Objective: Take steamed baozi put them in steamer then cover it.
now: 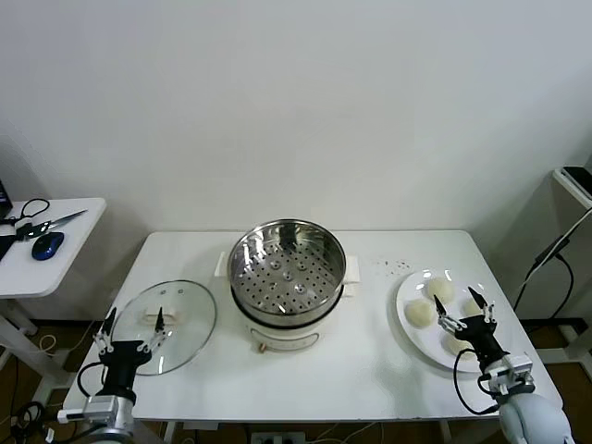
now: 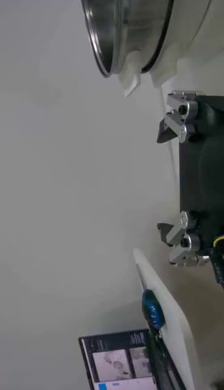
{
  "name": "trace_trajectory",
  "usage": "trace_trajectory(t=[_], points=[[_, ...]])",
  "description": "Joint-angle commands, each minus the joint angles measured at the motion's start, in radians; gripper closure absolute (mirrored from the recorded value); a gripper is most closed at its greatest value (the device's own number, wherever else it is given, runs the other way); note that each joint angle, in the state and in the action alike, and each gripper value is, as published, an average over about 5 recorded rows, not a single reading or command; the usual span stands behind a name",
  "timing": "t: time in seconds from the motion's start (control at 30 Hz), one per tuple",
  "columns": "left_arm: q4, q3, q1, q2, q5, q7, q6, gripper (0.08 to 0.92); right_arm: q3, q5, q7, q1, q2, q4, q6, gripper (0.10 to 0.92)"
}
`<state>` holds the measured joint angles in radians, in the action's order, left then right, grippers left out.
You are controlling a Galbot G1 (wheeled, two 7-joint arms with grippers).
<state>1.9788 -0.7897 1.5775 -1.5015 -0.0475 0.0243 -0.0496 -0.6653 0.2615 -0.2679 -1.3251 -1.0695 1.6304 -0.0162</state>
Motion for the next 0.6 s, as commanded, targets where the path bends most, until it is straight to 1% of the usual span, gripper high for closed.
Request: trace_trajectory(t=[0.03, 0.07, 0.2, 0.27, 0.33, 0.43, 0.6], points=[[0.003, 0.003, 0.001, 0.003, -0.001, -0.005, 0.001, 0.177, 0.006, -0.024, -0.06, 0.048, 0.062, -0.01, 0.076, 0.203], [0.004, 0.004, 0.001, 0.003, -0.001, -0.005, 0.001, 0.177, 0.012, -0.043, -0.085, 0.059, 0.083, -0.016, 0.091, 0.203], [0.012, 0.011, 0.008, 0.009, -0.002, -0.007, -0.002, 0.177, 0.093, -0.147, -0.317, 0.16, 0.292, -0.062, 0.231, 0.203], [0.016, 0.014, 0.012, 0.009, -0.002, -0.008, -0.005, 0.177, 0.177, -0.182, -0.423, 0.25, 0.398, -0.104, 0.263, 0.203], [0.018, 0.016, 0.016, 0.009, -0.001, -0.01, -0.008, 0.177, 0.303, -0.22, -0.526, 0.38, 0.492, -0.172, 0.258, 0.203], [0.02, 0.017, 0.022, 0.011, 0.002, -0.013, -0.012, 0.177, 0.544, -0.279, -0.655, 0.626, 0.585, -0.277, 0.228, 0.203], [0.016, 0.017, 0.029, 0.015, 0.005, -0.016, -0.017, 0.177, 0.99, -0.369, -0.772, 1.039, 0.62, -0.415, 0.169, 0.203]])
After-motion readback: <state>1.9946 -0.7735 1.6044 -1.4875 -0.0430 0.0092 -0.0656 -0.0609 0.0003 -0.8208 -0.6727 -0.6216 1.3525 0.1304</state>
